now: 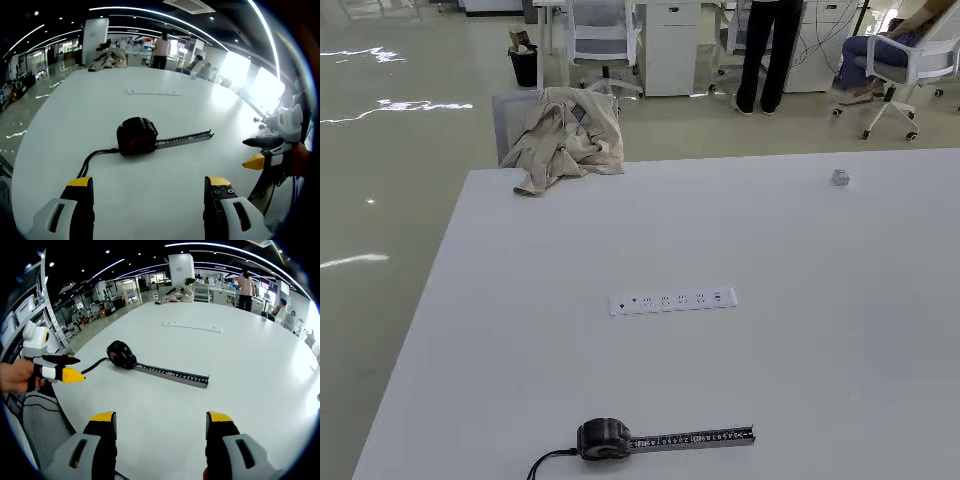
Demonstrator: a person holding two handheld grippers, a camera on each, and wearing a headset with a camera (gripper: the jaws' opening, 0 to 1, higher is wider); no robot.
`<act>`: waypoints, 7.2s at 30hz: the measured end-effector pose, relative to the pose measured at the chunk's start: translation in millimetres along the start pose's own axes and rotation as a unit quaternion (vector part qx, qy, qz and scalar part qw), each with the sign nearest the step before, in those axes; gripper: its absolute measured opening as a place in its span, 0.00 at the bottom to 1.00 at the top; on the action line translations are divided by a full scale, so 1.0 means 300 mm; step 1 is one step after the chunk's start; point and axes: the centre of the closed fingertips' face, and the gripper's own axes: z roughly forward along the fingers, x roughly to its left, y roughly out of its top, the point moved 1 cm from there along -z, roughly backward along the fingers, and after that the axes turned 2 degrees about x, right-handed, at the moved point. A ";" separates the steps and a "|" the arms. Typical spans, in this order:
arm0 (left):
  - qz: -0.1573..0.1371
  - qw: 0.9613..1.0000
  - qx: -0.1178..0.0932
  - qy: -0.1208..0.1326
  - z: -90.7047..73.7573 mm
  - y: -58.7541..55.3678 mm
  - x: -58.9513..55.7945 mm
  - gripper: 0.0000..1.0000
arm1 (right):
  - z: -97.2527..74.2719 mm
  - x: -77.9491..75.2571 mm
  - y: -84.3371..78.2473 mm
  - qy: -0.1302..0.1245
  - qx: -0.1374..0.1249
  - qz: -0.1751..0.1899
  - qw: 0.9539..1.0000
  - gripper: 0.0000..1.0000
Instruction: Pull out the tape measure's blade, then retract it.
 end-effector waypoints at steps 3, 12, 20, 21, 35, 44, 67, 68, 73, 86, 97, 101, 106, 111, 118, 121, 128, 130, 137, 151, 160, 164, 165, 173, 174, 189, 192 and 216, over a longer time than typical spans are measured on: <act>0.001 1.000 -0.002 0.006 -0.006 0.006 0.004 0.90 | -0.022 0.010 0.007 -0.004 -0.002 0.008 1.000 0.75; -0.017 1.000 0.003 0.002 -0.054 0.012 -0.022 0.94 | -0.069 0.055 0.019 -0.009 -0.004 0.016 1.000 0.76; -0.029 1.000 0.008 0.005 -0.081 -0.005 -0.006 0.98 | -0.081 0.081 0.002 -0.006 0.010 0.013 1.000 0.79; -0.031 0.999 0.007 0.005 -0.086 -0.004 -0.004 0.98 | -0.084 0.083 0.004 -0.006 0.008 0.014 1.000 0.80; -0.041 0.999 0.007 0.012 -0.131 -0.013 -0.010 1.00 | -0.115 0.118 -0.019 -0.008 0.019 0.025 0.999 0.84; -0.046 0.999 0.001 0.024 -0.135 0.004 -0.019 1.00 | -0.124 0.108 -0.001 -0.009 0.015 0.023 1.000 0.84; -0.042 0.998 -0.007 0.049 -0.088 0.042 -0.029 0.97 | -0.090 0.063 -0.027 -0.006 0.030 0.016 0.999 0.80; -0.042 0.998 -0.006 0.048 -0.085 0.043 -0.030 0.97 | -0.090 0.065 -0.024 -0.006 0.030 0.015 0.999 0.80; -0.043 0.998 -0.006 0.054 -0.074 0.055 -0.027 0.96 | -0.074 0.056 -0.020 -0.003 0.033 0.011 0.999 0.80; -0.052 0.996 -0.008 0.068 -0.028 0.073 -0.004 0.94 | -0.037 0.019 -0.016 0.011 0.037 -0.019 0.999 0.73; -0.057 0.996 -0.008 0.069 0.021 0.098 0.001 0.93 | 0.007 -0.031 0.016 0.018 0.034 -0.045 0.998 0.71; -0.055 0.996 -0.007 0.066 0.037 0.108 0.001 0.93 | 0.022 -0.040 0.024 0.020 0.037 -0.051 0.998 0.71; -0.057 0.996 -0.006 0.064 0.061 0.121 0.000 0.93 | 0.048 -0.050 0.027 0.023 0.041 -0.058 0.997 0.70; -0.056 0.996 -0.003 0.064 0.085 0.128 -0.003 0.93 | 0.067 -0.059 0.030 0.026 0.045 -0.065 0.997 0.70; -0.062 0.996 0.004 0.069 0.120 0.124 0.005 0.91 | 0.092 -0.087 0.041 0.029 0.051 -0.082 0.995 0.69; -0.060 0.995 0.005 0.074 0.131 0.126 0.009 0.91 | 0.107 -0.099 0.048 0.033 0.051 -0.088 0.994 0.69; -0.063 0.995 0.007 0.078 0.165 0.133 0.011 0.91 | 0.133 -0.118 0.054 0.039 0.059 -0.106 0.992 0.68; -0.062 0.995 0.007 0.080 0.172 0.136 0.013 0.90 | 0.141 -0.125 0.053 0.040 0.061 -0.110 0.991 0.68; -0.064 0.994 0.010 0.083 0.195 0.140 0.020 0.88 | 0.162 -0.153 0.044 0.043 0.066 -0.123 0.989 0.64; -0.068 0.994 0.016 0.084 0.255 0.147 0.022 0.86 | 0.201 -0.201 0.053 0.054 0.072 -0.163 0.983 0.59; -0.069 0.994 0.018 0.087 0.280 0.152 0.023 0.84 | 0.224 -0.227 0.061 0.063 0.079 -0.181 0.978 0.55; -0.074 0.993 0.020 0.088 0.290 0.150 0.023 0.83 | 0.232 -0.230 0.064 0.068 0.081 -0.190 0.976 0.54; -0.075 0.993 0.019 0.088 0.295 0.149 0.026 0.83 | 0.236 -0.232 0.066 0.069 0.082 -0.195 0.975 0.53; -0.081 0.992 0.018 0.095 0.316 0.159 0.040 0.81 | 0.262 -0.251 0.071 0.081 0.085 -0.217 0.969 0.50; -0.081 0.992 0.019 0.096 0.321 0.159 0.041 0.81 | 0.267 -0.254 0.071 0.084 0.086 -0.219 0.968 0.50; -0.089 0.990 0.028 0.103 0.358 0.151 0.058 0.78 | 0.311 -0.275 0.058 0.111 0.105 -0.244 0.958 0.45; -0.089 0.990 0.029 0.102 0.367 0.150 0.056 0.78 | 0.316 -0.277 0.064 0.115 0.106 -0.247 0.956 0.44; -0.095 0.989 0.042 0.107 0.414 0.149 0.075 0.74 | 0.378 -0.349 0.076 0.157 0.126 -0.327 0.923 0.34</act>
